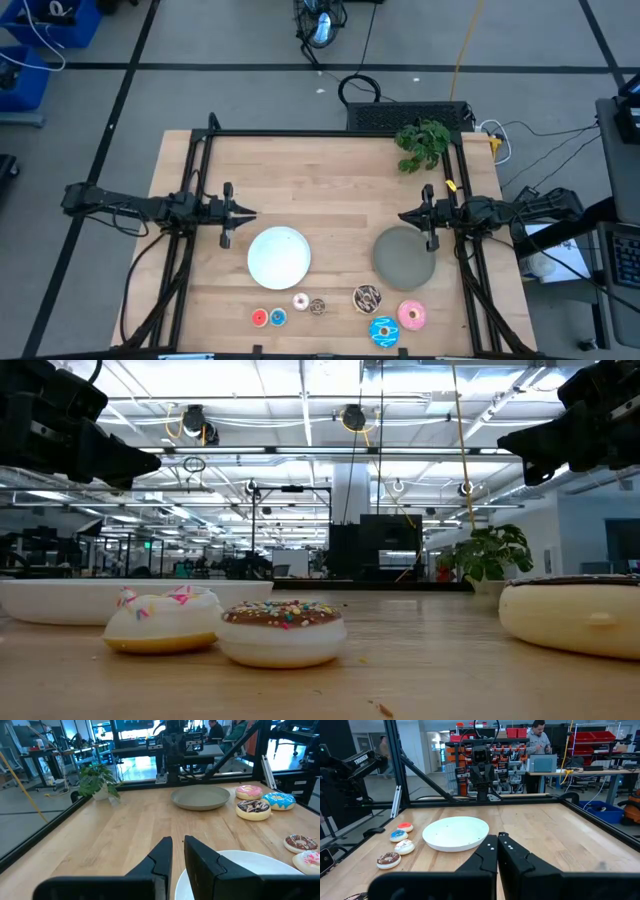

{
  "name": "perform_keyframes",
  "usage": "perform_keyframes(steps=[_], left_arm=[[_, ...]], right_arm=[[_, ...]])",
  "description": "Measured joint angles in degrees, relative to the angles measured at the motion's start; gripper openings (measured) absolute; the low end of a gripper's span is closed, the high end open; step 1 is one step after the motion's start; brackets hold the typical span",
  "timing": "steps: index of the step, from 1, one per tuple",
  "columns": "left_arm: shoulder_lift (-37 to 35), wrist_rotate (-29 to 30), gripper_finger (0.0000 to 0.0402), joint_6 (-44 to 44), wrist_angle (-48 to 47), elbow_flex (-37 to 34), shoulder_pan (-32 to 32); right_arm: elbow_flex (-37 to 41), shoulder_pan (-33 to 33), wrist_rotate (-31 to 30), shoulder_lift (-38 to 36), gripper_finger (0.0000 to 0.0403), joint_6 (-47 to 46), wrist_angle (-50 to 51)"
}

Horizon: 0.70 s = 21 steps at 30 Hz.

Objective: Pick & Place donuts

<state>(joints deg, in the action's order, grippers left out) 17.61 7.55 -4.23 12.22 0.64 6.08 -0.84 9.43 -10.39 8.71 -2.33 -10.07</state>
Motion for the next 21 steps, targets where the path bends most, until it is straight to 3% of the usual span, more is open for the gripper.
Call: perform_keyframes(steps=[21], left_arm=[[0.02, 0.0, 0.0056, 0.0, 0.01, 0.0, -0.01]], right_arm=[[0.0, -0.01, -0.02, -0.02, 0.0, 3.08, -3.82]])
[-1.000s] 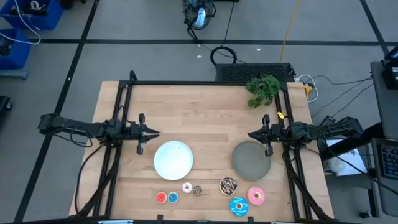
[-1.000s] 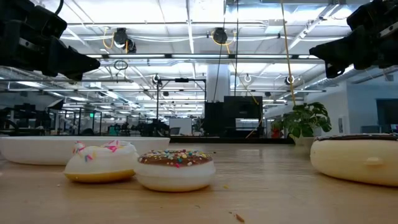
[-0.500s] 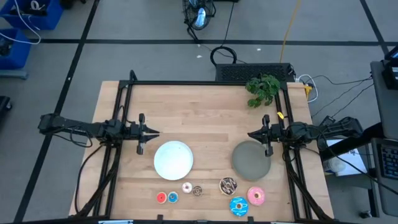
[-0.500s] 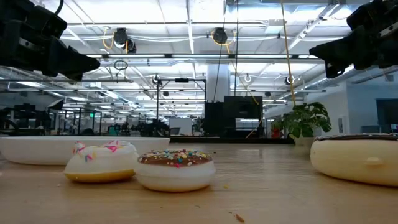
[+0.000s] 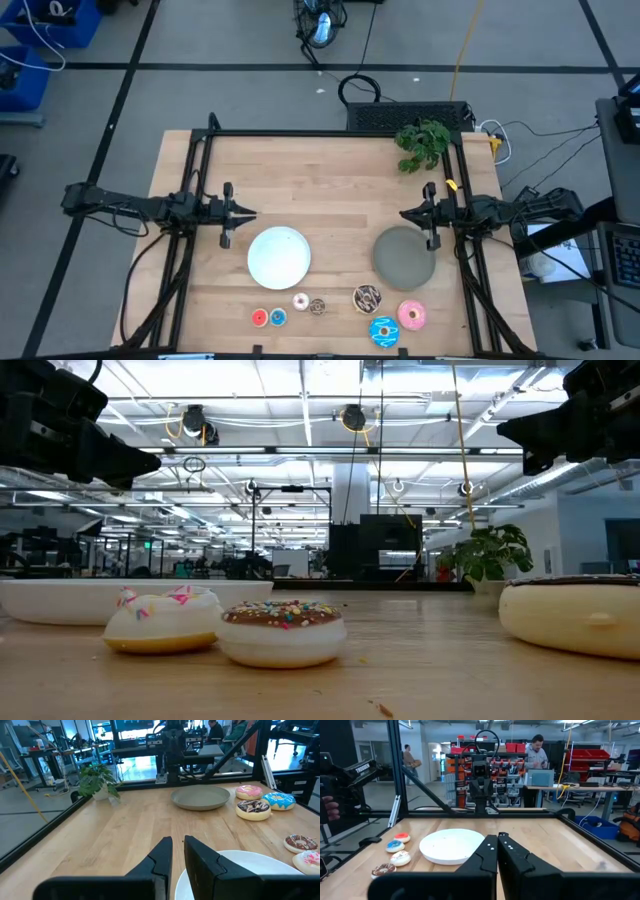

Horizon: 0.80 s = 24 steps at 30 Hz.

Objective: Pick & Place donuts
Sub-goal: Put the small red donut on the white plate

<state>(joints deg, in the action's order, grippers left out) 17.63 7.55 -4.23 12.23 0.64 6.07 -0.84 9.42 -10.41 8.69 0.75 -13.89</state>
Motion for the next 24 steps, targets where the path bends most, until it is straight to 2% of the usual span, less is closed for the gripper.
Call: perform_keyframes(steps=[6, 11, 17, 21, 24], left_arm=[[-0.01, 0.0, 0.0056, 1.28, 0.07, 0.0, 0.02], [-0.01, 0.21, 0.0056, 10.23, 0.09, 0.0, 0.01], [0.0, 0.55, 0.0056, 13.89, -0.06, 0.0, 0.01], [0.0, 3.41, 0.0056, 11.59, 0.45, 0.0, 0.02], [0.0, 3.87, 0.0056, 13.04, 2.02, 0.0, 0.0]], right_arm=[[0.0, -0.01, 0.02, 0.02, 0.0, -0.26, -1.01], [0.0, 0.01, 0.02, 0.02, 0.0, -0.28, -1.77], [0.0, 0.0, 0.0, 0.01, 0.0, 0.17, -1.89], [0.0, -0.01, -0.24, 0.02, 0.0, 5.6, -4.31], [0.0, -0.01, -0.26, 0.0, 0.0, 9.88, -6.17]])
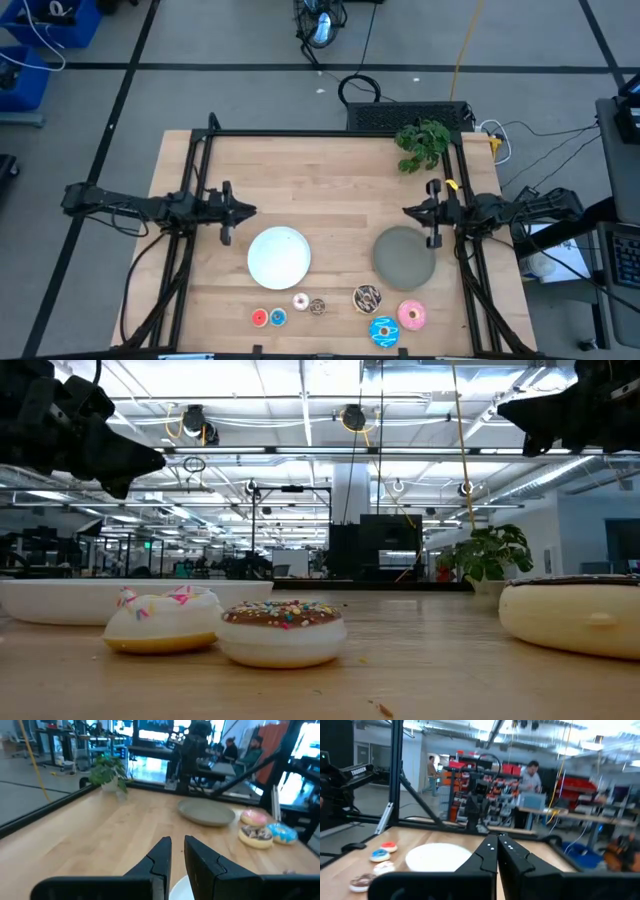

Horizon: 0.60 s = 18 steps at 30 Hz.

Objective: Pick & Place donuts
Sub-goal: Put the small red donut on the white plate

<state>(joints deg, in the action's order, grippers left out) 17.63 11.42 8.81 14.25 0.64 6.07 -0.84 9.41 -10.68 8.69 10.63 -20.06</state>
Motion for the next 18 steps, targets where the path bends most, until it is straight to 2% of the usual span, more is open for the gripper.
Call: perform_keyframes(steps=[6, 10, 14, 18], left_arm=[[-0.01, -0.79, 0.0056, 0.56, 1.54, 0.02, 0.02], [0.48, -2.36, 0.0056, -0.93, -1.19, 2.65, 0.23], [3.8, -3.37, 0.0045, -0.78, -11.29, 11.59, 3.29], [11.3, 3.09, 0.0009, 0.06, -25.58, 25.21, 8.95]], right_arm=[[0.0, 0.0, 0.0, 0.02, 0.0, 0.65, 0.61], [0.0, 0.0, 0.0, 0.02, 0.0, 0.83, 0.48], [0.0, 0.0, -0.22, 0.02, 0.0, 2.46, -0.82], [0.0, 0.0, -0.06, 0.02, 0.0, 7.03, -5.54]])
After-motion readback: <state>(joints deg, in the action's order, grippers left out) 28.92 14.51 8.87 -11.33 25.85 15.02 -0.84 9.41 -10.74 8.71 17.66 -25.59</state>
